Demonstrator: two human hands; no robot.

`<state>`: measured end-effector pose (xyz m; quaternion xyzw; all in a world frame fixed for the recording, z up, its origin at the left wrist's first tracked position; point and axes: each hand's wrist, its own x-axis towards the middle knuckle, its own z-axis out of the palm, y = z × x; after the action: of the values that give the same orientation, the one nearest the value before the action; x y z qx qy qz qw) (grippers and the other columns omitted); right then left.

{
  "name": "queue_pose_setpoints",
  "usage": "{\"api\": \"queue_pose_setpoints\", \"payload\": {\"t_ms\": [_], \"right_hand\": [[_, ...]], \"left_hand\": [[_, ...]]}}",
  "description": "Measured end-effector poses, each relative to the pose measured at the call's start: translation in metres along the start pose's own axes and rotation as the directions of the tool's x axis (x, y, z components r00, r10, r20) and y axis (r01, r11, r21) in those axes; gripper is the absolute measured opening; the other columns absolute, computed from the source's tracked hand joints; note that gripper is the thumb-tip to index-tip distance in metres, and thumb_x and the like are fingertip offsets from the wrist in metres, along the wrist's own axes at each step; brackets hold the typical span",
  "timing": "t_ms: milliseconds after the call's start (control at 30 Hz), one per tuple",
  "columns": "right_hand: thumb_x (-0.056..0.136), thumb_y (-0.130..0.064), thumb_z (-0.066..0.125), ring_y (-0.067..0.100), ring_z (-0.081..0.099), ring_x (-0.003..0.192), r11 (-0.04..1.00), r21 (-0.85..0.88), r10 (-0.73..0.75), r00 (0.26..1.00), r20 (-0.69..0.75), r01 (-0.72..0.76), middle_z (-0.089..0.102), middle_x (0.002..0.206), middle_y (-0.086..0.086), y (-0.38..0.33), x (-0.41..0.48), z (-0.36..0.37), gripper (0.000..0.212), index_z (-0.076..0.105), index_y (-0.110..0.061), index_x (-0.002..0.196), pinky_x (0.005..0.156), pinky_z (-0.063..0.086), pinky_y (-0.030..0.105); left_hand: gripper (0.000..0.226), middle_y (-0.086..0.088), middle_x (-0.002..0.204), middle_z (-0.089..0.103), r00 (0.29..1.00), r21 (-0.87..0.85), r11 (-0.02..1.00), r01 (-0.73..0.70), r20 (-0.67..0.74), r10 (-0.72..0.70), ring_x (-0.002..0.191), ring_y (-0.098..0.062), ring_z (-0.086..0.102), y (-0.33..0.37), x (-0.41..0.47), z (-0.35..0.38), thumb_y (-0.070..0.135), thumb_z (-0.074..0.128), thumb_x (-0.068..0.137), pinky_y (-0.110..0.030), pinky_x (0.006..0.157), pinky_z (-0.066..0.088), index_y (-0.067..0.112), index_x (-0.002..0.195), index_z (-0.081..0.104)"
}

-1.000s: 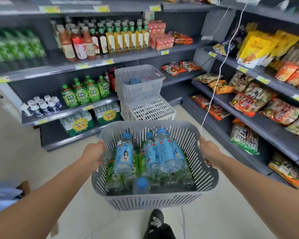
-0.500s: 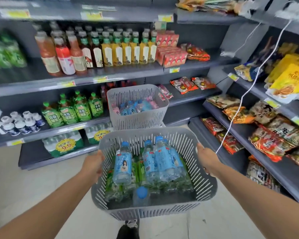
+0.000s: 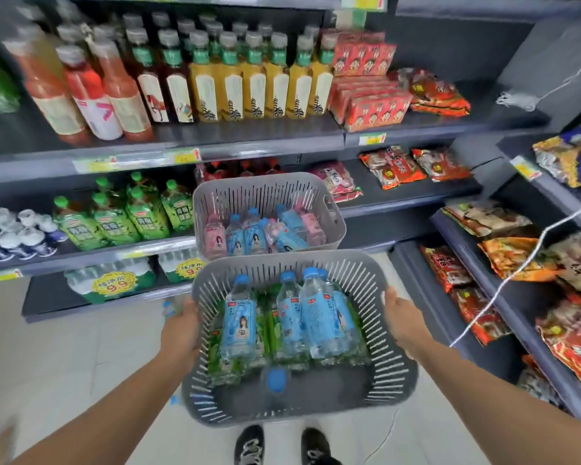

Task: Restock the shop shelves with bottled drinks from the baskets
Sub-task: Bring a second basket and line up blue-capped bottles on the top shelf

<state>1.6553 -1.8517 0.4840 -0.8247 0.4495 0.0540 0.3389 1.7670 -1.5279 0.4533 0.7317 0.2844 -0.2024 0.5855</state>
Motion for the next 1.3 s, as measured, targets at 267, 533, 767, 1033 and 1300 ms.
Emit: {"api": "queue_pose_setpoints", "payload": {"t_ms": [267, 533, 767, 1033, 1300], "right_hand": [[0.103, -0.044, 0.015, 0.038, 0.055, 0.110, 0.992, -0.063, -0.102, 0.991, 0.089, 0.107, 0.059, 0.121, 0.029, -0.005, 0.059, 0.007, 0.069, 0.059, 0.007, 0.120, 0.092, 0.040, 0.037], [0.104, -0.042, 0.014, 0.034, 0.055, 0.101, 0.979, -0.080, -0.174, 0.973, 0.154, 0.187, 0.062, 0.116, 0.027, -0.004, 0.091, 0.021, 0.068, 0.063, 0.005, 0.114, 0.090, 0.040, 0.037], [0.104, -0.041, 0.013, 0.031, 0.052, 0.095, 0.981, -0.115, -0.135, 0.972, 0.195, 0.159, 0.061, 0.117, 0.027, -0.002, 0.109, 0.021, 0.067, 0.060, 0.005, 0.117, 0.093, 0.041, 0.038], [0.103, -0.043, 0.008, 0.031, 0.065, 0.065, 0.960, -0.244, -0.041, 0.930, 0.365, 0.138, 0.063, 0.061, 0.017, -0.008, 0.124, 0.012, 0.073, 0.059, 0.000, 0.074, 0.072, 0.048, 0.034], [0.096, -0.042, 0.044, 0.035, 0.052, 0.116, 0.836, -0.457, -0.205, 0.946, 0.253, 0.303, 0.055, 0.126, 0.019, -0.037, 0.113, 0.009, 0.050, 0.050, -0.001, 0.124, 0.094, 0.045, 0.038]], "left_hand": [[0.059, -0.010, 0.053, 0.042, 0.982, 0.003, 1.000, 0.022, -0.187, -0.021, 0.047, -0.022, 0.033, -0.019, 0.014, 0.027, 0.053, 0.037, 0.097, -0.033, 0.051, 0.027, 0.004, 0.069, 0.055], [0.058, -0.012, 0.057, 0.046, 0.961, 0.035, 0.999, 0.005, -0.275, 0.005, 0.050, -0.023, 0.037, -0.034, 0.026, 0.044, 0.048, 0.034, 0.100, -0.033, 0.052, 0.029, 0.005, 0.065, 0.053], [0.058, -0.013, 0.060, 0.051, 0.946, 0.091, 0.995, 0.032, -0.323, -0.001, 0.054, -0.024, 0.044, -0.030, 0.032, 0.056, 0.046, 0.032, 0.101, -0.034, 0.058, 0.035, 0.005, 0.067, 0.055], [0.056, -0.010, 0.053, 0.042, 0.979, 0.212, 0.975, 0.066, -0.201, -0.023, 0.048, -0.020, 0.037, -0.024, 0.028, 0.048, 0.045, 0.024, 0.102, -0.031, 0.057, 0.033, 0.006, 0.072, 0.051], [0.035, -0.020, 0.117, 0.054, 0.969, 0.733, 0.680, -0.009, -0.162, 0.188, 0.107, -0.036, 0.054, -0.002, 0.005, 0.042, 0.029, 0.046, 0.096, -0.042, 0.089, 0.046, 0.005, 0.121, 0.053]]}}
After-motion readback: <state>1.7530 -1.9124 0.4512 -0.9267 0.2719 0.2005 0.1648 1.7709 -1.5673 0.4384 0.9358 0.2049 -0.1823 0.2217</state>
